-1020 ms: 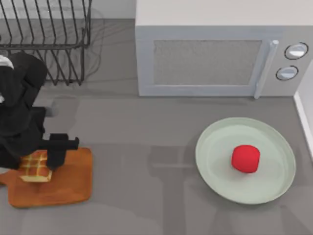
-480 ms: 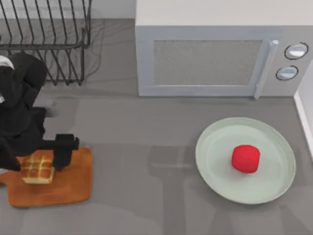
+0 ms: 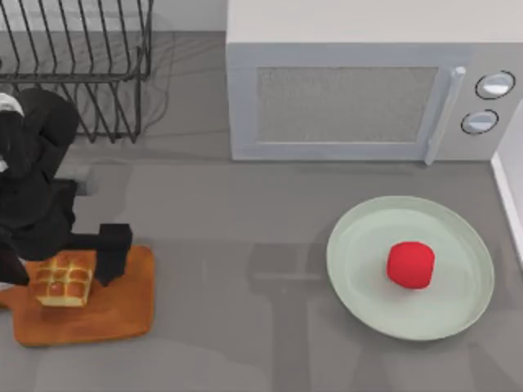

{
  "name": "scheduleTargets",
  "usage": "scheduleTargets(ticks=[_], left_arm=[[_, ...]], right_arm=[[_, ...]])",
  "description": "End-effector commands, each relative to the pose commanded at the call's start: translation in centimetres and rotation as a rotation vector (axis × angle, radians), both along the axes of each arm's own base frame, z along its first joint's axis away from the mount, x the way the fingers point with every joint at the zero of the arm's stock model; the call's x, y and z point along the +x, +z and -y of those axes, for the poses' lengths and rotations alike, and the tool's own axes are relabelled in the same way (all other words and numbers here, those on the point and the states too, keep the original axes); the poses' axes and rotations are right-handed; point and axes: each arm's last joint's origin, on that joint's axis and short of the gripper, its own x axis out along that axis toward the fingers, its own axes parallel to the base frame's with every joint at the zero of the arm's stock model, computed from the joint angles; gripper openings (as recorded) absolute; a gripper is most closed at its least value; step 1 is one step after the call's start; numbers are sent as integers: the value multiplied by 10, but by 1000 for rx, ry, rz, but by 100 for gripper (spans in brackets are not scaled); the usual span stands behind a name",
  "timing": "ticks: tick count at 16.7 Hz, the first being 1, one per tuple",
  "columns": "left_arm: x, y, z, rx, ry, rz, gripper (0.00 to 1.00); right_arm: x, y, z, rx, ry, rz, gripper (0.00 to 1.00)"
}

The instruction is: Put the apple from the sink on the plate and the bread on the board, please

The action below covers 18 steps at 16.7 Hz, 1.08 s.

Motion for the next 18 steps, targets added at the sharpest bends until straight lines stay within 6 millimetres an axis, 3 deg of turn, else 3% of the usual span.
scheduleTargets(ticks=[4, 7, 13, 18], left_arm=[[-3, 12, -3, -13, 2, 71, 100], [-20, 33, -10, -37, 4, 213, 100], [-85, 66, -30, -82, 9, 640, 100], [-140, 60, -44, -82, 14, 1043, 100]], right_arm=[[0, 0, 0, 0, 0, 0, 100], [0, 0, 0, 0, 0, 0, 100], [0, 0, 0, 0, 0, 0, 100], [0, 0, 0, 0, 0, 0, 100]])
